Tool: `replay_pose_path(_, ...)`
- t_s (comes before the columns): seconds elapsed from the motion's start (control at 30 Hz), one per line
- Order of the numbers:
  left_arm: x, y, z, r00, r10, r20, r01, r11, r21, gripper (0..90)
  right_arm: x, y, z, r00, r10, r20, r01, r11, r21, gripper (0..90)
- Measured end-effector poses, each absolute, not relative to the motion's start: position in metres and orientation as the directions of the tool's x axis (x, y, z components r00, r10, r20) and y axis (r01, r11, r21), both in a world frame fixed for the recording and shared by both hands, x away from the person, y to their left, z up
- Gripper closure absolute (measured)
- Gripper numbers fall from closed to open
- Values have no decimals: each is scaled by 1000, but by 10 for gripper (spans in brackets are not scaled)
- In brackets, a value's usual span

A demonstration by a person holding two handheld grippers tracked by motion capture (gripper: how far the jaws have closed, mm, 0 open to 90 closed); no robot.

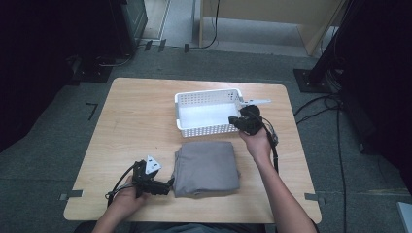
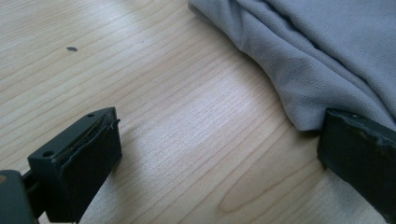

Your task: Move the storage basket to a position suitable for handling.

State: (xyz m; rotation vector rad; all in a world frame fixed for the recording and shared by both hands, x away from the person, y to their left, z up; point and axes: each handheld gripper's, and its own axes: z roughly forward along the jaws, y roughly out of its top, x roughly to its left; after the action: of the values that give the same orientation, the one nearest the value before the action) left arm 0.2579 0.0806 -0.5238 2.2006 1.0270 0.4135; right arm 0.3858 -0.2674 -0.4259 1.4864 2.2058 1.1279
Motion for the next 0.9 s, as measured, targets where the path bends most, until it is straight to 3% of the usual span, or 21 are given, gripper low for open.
replay_pose_path(0.3, 258, 81, -524, 642, 767, 6, 557, -471, 684, 0, 382, -233, -448, -525, 830, 186, 662, 262, 702, 894)
replay_pose_path(0.9, 258, 81, -524, 641, 767, 6, 557, -471, 684, 0, 397, -214, -458, -533, 817, 222, 643, 220, 733, 819)
